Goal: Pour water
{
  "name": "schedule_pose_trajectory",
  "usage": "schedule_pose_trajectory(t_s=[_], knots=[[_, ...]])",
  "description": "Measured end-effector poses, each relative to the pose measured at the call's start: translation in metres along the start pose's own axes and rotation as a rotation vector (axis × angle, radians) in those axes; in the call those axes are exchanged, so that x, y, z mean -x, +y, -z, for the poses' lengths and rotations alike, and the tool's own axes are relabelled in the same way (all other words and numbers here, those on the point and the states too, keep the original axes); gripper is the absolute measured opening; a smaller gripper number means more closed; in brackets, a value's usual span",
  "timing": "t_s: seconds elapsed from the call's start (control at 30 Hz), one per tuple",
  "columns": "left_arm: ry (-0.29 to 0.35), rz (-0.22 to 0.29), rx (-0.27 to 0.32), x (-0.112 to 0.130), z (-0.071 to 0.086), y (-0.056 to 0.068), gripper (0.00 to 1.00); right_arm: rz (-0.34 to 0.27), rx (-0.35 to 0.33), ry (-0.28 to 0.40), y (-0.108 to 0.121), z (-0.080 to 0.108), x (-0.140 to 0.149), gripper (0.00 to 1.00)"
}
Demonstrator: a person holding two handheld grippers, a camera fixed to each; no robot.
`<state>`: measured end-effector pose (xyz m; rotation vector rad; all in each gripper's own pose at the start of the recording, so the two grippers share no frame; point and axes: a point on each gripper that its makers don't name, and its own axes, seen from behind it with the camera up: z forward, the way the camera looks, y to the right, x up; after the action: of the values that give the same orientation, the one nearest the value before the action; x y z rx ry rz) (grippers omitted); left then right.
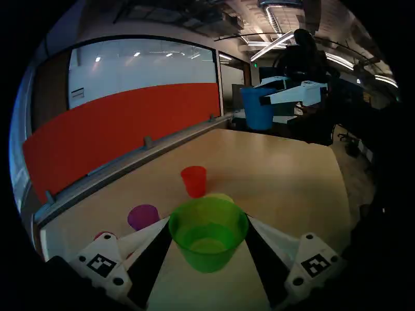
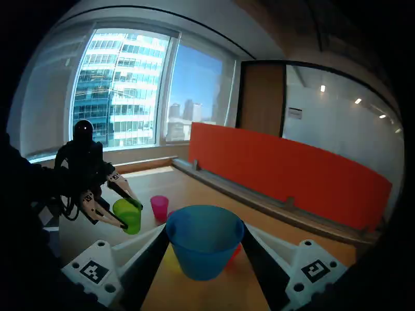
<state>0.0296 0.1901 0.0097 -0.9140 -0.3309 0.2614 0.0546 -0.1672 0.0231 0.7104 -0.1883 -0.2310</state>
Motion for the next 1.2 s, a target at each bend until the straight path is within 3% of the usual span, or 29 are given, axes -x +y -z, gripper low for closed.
schedule_pose_trajectory(t_s=[0.5, 1.0, 1.2], knots=[[-0.106, -0.015, 0.020, 0.037, -0.018, -0.003, 0.88, -0.040, -0.045, -0.132, -0.003, -0.022, 0.060, 0.94], [-0.207, 0.000, 0.035, 0.074, -0.046, -0.014, 0.89, -0.077, -0.078, -0.219, -0.005, -0.042, 0.113, 0.95], [-0.219, 0.013, 0.048, 0.083, -0.053, -0.014, 0.89, -0.079, -0.083, -0.242, -0.006, -0.047, 0.126, 0.95]])
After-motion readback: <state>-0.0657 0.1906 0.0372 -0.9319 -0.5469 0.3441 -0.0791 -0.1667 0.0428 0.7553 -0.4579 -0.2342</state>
